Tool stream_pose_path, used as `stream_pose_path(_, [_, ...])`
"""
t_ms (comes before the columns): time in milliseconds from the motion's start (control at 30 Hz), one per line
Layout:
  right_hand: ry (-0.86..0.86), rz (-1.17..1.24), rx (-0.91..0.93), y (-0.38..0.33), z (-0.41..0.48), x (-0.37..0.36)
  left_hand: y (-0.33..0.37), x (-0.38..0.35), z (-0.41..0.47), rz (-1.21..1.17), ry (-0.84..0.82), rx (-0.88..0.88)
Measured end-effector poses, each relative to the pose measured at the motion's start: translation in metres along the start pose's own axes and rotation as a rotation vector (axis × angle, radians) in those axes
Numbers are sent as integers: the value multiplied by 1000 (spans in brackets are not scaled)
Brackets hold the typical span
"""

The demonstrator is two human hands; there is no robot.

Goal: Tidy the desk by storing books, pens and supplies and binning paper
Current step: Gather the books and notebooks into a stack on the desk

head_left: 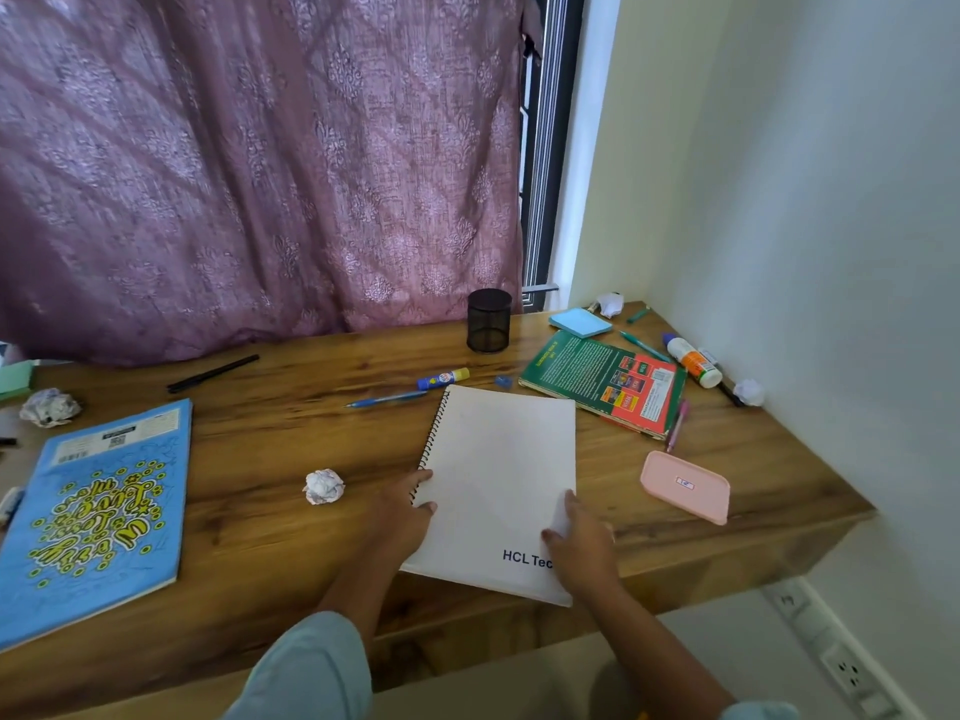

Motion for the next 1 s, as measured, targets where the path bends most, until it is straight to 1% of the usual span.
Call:
stream_pose_path(167, [-68, -76, 36, 4, 6, 5, 7, 1, 4, 28, -2, 8])
stream_pose_path(233, [-81, -144, 63, 3, 8, 6, 10, 2, 6, 42, -6, 3])
stream_pose_path(300, [-66, -217, 78, -2, 8, 6, 12, 4, 6, 29, -7, 6])
stream_pose_path(367, [-35, -270, 103, -13, 7, 4, 14, 8, 4, 10, 30, 1])
stream_pose_path(433, [-6, -326, 171, -31, 6, -1, 15, 16, -1, 5, 121, -3])
stream_pose_path(500, [-9, -329, 266, -54, 6, -10, 12, 30, -7, -30, 202, 7])
stream_pose_path(600, [-56, -270, 402, -94, 0, -36, -1, 65, -17, -71, 247, 19])
stream_pose_path(700, [-131, -172, 555, -137, -18, -73, -31, 113, -24, -70, 353, -5])
stream_pose_path(800, [-266, -130, 730, -175, -44, -114, -71, 163, -35, -134, 492, 69])
stream_pose_path(867, [-361, -108, 803, -196, -61, -142, -100, 193, -42, -137, 571, 172])
stream_pose_path(933, [-438, -71, 792, -213, -73, -172, -133, 220, -46, -88, 603, 308])
stream_pose_path(1000, [-488, -78, 748, -229, -81, -201, -163, 243, -47, -62, 583, 403])
Point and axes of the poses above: each hand's wrist, its own z-axis towards the middle knuckle, its own x-axis out of the back of the hand, y = z × x, the point moved 2 cm from there along z, towards the middle knuckle, and after that the axes turned 7 degrees about x, right-handed, at the moved point
